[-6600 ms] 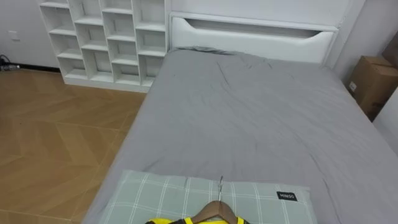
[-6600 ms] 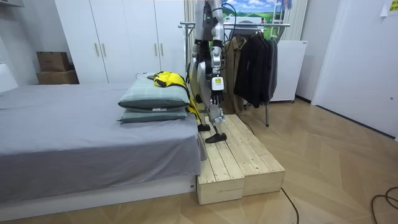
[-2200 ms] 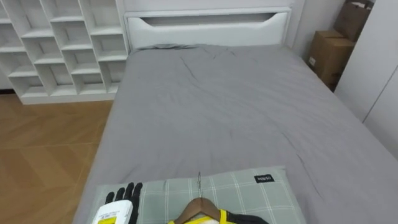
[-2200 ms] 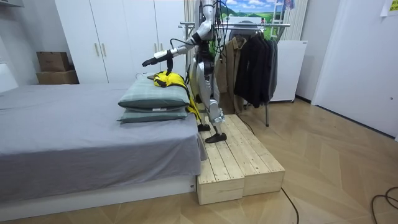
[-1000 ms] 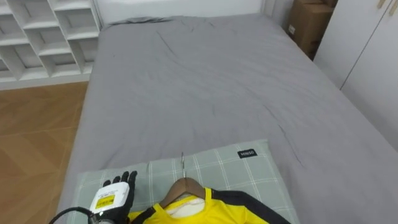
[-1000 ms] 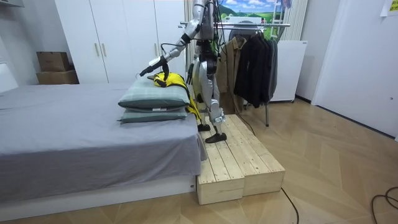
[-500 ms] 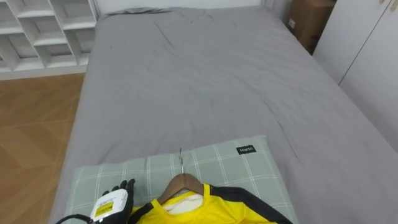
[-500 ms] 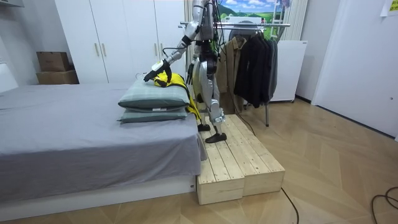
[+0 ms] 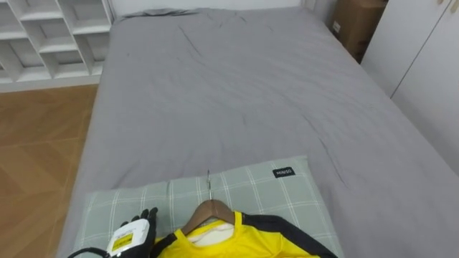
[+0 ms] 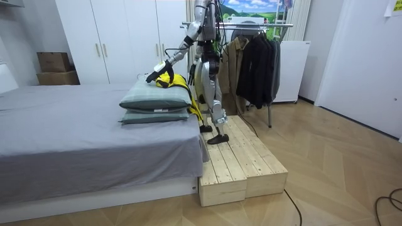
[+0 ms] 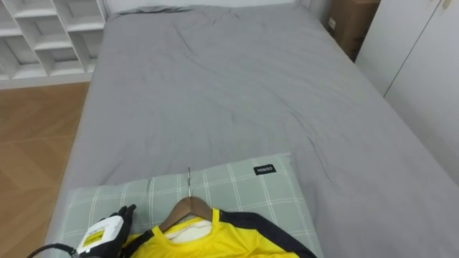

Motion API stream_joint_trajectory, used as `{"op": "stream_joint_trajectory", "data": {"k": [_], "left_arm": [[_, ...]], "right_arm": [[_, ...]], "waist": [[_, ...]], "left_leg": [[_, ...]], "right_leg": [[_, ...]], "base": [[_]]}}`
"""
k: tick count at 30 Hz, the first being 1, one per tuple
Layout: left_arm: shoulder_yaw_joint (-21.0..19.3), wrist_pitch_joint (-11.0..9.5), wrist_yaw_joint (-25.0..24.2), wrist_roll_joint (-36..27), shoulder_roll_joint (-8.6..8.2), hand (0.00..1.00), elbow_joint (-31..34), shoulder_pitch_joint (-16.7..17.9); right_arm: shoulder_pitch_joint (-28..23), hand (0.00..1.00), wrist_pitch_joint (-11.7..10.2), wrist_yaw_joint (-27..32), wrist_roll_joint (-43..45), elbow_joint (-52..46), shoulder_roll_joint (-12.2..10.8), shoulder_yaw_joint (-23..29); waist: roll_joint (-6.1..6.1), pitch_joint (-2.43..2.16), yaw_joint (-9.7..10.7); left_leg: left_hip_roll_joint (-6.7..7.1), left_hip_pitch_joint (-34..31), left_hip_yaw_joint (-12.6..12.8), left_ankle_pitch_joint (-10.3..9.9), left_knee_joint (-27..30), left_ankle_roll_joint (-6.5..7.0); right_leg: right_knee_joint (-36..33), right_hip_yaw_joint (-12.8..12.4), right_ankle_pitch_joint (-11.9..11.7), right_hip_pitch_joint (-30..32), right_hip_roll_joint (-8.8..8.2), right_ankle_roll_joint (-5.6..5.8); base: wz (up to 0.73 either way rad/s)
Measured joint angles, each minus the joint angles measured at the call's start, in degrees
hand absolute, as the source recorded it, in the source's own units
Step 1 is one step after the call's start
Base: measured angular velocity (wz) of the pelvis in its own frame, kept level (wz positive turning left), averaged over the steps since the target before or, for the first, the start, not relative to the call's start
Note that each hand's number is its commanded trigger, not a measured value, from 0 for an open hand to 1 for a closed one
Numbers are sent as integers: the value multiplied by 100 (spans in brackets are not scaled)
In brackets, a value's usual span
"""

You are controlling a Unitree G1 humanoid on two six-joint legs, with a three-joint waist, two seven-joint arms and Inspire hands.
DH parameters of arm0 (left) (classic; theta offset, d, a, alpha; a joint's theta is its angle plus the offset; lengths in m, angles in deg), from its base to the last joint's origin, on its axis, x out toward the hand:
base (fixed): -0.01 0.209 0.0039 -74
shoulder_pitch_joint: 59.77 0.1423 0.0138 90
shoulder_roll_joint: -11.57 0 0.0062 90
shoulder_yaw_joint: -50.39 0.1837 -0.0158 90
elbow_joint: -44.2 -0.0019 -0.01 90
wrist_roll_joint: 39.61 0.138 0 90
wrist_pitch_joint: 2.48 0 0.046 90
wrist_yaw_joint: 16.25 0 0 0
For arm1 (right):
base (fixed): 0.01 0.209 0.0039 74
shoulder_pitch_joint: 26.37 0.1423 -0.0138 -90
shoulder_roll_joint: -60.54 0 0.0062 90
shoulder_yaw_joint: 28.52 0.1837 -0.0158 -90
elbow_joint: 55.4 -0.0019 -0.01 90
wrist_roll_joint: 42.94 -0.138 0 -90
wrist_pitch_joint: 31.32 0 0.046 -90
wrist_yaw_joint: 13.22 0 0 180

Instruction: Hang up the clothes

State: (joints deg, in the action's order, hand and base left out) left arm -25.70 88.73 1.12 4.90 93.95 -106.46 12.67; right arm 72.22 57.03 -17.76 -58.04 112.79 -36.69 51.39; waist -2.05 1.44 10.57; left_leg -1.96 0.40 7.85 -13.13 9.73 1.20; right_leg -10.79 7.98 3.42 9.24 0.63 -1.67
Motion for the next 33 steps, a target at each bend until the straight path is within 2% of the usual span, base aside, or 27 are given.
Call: {"op": "stream_joint_trajectory", "data": {"k": [15, 22, 33], "left_arm": [[117, 9, -76, 1, -103, 0, -15, -1], [213, 10, -158, 1, -110, 0, -130, -1], [276, -2, -175, -5, -78, 0, -251, -113]], "right_arm": [[133, 0, 1, -126, -12, 3, -2, -382], [137, 0, 6, -268, -3, 6, -2, -385], [301, 0, 43, -362, 170, 37, -13, -383]], "waist": [[7, -4, 1], [9, -3, 12], [64, 28, 3]], "left_leg": [[53, -103, 1, 43, 13, 37], [57, -158, 1, 67, 1, 40], [75, -346, 98, 78, 5, 38]], "right_leg": [[-96, -13, 0, 134, -64, 2], [-107, -18, -1, 196, -73, 2], [-233, -183, 2, 494, -55, 4]], "base": [[0], [0], [-5]]}}
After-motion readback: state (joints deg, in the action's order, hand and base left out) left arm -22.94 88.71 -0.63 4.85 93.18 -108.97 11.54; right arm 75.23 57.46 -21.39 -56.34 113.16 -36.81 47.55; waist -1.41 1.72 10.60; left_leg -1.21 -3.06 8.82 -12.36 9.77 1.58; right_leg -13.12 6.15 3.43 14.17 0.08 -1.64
